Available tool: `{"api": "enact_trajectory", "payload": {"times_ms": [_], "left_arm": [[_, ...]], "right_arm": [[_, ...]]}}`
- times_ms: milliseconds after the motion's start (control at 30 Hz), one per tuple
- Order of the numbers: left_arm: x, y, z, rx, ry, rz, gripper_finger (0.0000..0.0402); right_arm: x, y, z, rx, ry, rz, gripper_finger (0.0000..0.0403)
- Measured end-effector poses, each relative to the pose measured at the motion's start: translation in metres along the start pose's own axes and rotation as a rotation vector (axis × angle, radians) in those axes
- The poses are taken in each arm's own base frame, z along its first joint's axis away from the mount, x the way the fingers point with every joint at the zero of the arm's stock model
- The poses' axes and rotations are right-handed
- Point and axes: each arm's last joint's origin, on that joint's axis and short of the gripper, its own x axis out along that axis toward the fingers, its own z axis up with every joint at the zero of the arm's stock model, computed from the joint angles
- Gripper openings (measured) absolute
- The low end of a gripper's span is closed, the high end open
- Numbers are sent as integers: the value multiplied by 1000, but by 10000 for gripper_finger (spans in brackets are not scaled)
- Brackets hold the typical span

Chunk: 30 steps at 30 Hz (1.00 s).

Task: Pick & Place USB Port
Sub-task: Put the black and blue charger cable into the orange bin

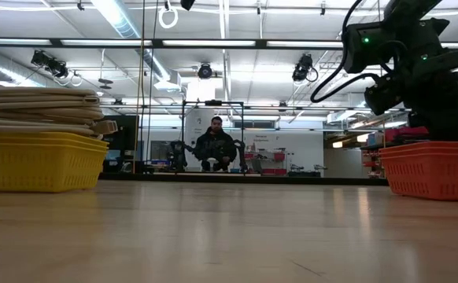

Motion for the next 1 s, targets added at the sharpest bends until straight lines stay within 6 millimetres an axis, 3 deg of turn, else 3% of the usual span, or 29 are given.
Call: {"api": "enact_trajectory", "payload": {"times_ms": [400, 1000], "left_arm": [[0, 0, 0, 0, 0, 0, 99], [0, 0, 0, -1, -1, 0, 99]], "right_arm": [[-3, -2, -1, -5, -32, -39, 82], [-23, -7, -20, 56, -145, -51, 82]]}}
